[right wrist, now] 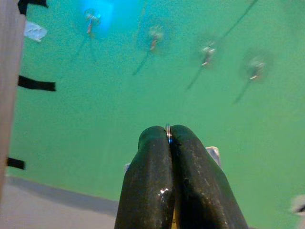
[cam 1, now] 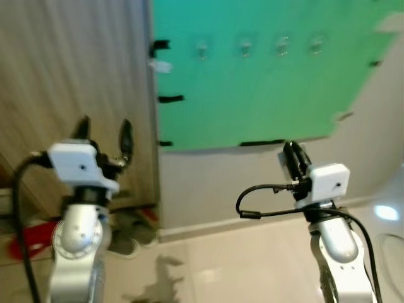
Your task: Hang keys on a hook
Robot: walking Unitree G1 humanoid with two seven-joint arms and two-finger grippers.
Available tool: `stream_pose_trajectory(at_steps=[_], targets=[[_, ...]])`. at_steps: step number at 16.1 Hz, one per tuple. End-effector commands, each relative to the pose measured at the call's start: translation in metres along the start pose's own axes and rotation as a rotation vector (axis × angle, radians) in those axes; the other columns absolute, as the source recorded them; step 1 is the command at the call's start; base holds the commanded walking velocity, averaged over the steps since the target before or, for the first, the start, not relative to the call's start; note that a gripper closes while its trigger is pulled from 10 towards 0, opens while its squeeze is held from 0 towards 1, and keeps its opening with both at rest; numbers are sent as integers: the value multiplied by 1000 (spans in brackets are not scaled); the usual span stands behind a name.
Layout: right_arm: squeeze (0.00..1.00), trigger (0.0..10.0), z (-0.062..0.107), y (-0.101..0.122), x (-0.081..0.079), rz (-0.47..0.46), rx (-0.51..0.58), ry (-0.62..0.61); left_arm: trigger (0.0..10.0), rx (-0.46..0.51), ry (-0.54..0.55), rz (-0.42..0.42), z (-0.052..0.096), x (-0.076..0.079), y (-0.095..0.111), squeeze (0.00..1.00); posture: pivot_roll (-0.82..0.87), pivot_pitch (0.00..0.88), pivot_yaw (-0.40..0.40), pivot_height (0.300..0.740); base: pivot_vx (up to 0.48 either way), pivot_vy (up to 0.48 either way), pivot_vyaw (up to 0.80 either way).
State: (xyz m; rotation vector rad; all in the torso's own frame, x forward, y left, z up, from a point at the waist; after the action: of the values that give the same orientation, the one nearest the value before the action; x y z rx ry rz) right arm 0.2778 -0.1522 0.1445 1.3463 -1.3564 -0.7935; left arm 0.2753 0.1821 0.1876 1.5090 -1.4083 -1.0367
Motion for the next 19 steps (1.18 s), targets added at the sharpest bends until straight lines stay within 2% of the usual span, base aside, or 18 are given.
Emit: stream_pose_trajectory(at_steps=[1, 2, 5, 7, 9, 10, 11, 12, 13, 14, 18, 19], targets=[[0, 10000, -6, 3, -1, -7, 12, 6, 10000, -7, 31, 5, -3, -5, 0, 0, -35, 23, -94, 740, 480, 0, 0], [0, 10000, -14, 7, -7, -11, 33, 32, 10000, -14, 72, 11, -2, -9, -2, 0, -30, 23, -96, 740, 465, 0, 0], [0, 10000, -21, 9, -14, -27, 44, 60, 10000, -10, 52, 1, -6, -7, -1, 0, -22, 20, -96, 740, 461, 0, 0], [0, 10000, -33, 8, -33, -93, 7, 186, 10000, -9, 25, -7, -11, -1, -1, 0, -18, 15, -93, 740, 0, 0, 0], [0, 10000, -47, 10, -41, -191, -29, 271, 10000, -18, 9, -11, -18, -1, -4, 0, -18, 11, -89, 740, 0, 0, 0], [0, 10000, -57, 16, -48, -268, -46, 329, 10000, -20, -8, -12, -22, 0, -5, 0, -22, 7, -82, 740, 0, 0, 0], [0, 10000, -60, 19, -51, -285, -55, 352, 10000, -21, -15, -11, -24, 1, -5, 0, -23, 6, -82, 740, 0, 0, 0], [0, 10000, -64, 31, -69, -344, -49, 468, 10000, -30, -62, -3, -27, 8, -8, 0, -24, 2, -77, 740, 0, 0, 0], [0, 10000, -68, 40, -78, -377, -37, 535, 10000, -43, -109, 10, -30, 15, -12, 0, -23, 0, -74, 740, 0, 0, 0], [0, 10000, -73, 46, -81, -420, -37, 567, 10000, -57, -151, 5, -31, 20, -15, 0, -20, 0, -73, 740, 0, 0, 0], [0, 10000, -91, 63, -88, -537, -45, 671, 10000, -78, -207, 16, -31, 26, -21, 0, -14, 0, -68, 740, 0, 0, 0], [0, 10000, -103, 68, -79, -600, -34, 641, 10000, -76, -224, 30, -30, 30, -21, 0, -12, 0, -70, 740, 0, 0, 0]])
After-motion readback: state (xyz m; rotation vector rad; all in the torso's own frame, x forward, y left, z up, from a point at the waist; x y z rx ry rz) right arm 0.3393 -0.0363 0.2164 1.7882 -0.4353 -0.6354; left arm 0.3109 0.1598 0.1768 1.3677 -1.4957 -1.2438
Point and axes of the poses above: a point about 5 cm out from each wrist's last joint towards the gripper, its own z axis pointing back from the gripper into the wrist, its own y axis along the axis of the wrist's last joint, x = y × z, the point moved 4 cm from there along -z, pointing out of the wrist towards the gripper, and after that the axes turned 1 degree about z, right-handed, at the moved point
